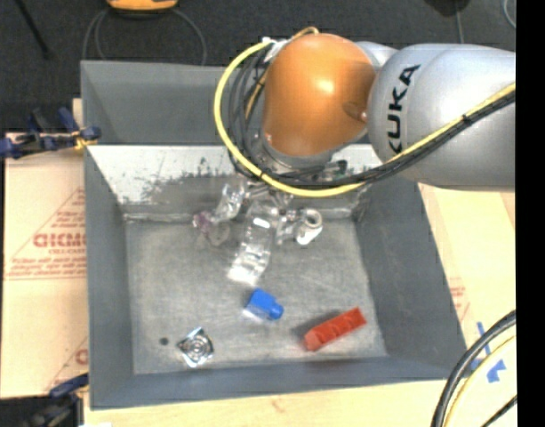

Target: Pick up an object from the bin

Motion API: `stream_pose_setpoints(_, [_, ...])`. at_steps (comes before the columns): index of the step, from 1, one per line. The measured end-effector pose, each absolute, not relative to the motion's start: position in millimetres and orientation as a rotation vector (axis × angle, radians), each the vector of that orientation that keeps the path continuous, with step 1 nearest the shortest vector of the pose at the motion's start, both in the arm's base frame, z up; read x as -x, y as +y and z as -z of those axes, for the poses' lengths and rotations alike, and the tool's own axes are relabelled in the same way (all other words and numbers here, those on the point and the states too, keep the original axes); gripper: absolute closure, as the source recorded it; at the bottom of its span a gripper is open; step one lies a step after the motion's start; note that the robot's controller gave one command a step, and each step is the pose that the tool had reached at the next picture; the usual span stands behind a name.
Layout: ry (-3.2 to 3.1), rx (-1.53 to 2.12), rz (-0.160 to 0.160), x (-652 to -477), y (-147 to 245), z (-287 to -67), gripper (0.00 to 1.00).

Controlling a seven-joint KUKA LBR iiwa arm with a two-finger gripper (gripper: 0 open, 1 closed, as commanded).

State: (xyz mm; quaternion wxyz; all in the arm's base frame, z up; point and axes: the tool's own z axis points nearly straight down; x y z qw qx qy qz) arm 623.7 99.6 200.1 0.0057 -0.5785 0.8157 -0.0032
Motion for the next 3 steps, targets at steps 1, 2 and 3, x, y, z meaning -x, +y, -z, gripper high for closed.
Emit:
stream_pose_setpoints(1, [2.492,1.909,-0.005,-648.0,75.5,-87.5,0.0])
stream_pose_setpoints(2, [2.496,1.901,-0.002,-649.1,75.3,-92.3,1.0])
stream_pose_setpoints(3, [2.475,1.924,0.006,-652.0,91.6,-252.5,1.0])
